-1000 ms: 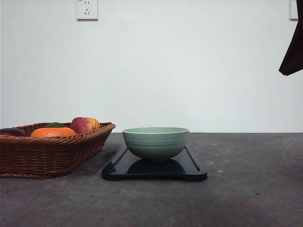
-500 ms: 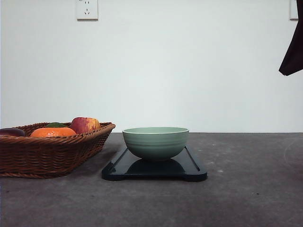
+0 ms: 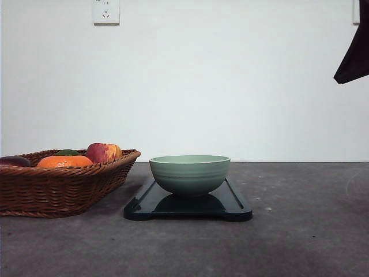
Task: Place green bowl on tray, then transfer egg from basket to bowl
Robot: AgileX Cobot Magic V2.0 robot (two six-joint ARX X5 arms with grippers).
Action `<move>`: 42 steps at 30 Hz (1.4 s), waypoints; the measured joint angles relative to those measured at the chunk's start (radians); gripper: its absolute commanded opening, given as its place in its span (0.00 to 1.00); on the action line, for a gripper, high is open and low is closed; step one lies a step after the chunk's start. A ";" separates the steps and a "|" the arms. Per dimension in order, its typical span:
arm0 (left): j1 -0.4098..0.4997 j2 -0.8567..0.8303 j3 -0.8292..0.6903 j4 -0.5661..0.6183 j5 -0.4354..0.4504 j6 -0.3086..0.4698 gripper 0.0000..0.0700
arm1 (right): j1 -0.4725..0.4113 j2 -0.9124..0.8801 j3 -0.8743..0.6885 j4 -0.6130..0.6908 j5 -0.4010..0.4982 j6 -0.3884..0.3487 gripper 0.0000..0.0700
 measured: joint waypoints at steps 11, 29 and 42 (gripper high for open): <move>0.000 0.000 0.000 0.000 0.000 0.000 0.00 | -0.235 -0.410 -0.400 0.277 0.016 -0.026 0.01; 0.000 0.000 0.000 0.000 0.000 0.000 0.00 | -0.353 -0.655 -0.519 0.267 0.034 -0.001 0.01; 0.000 0.000 0.000 0.000 0.000 0.000 0.00 | -0.353 -0.655 -0.519 0.282 0.034 0.002 0.01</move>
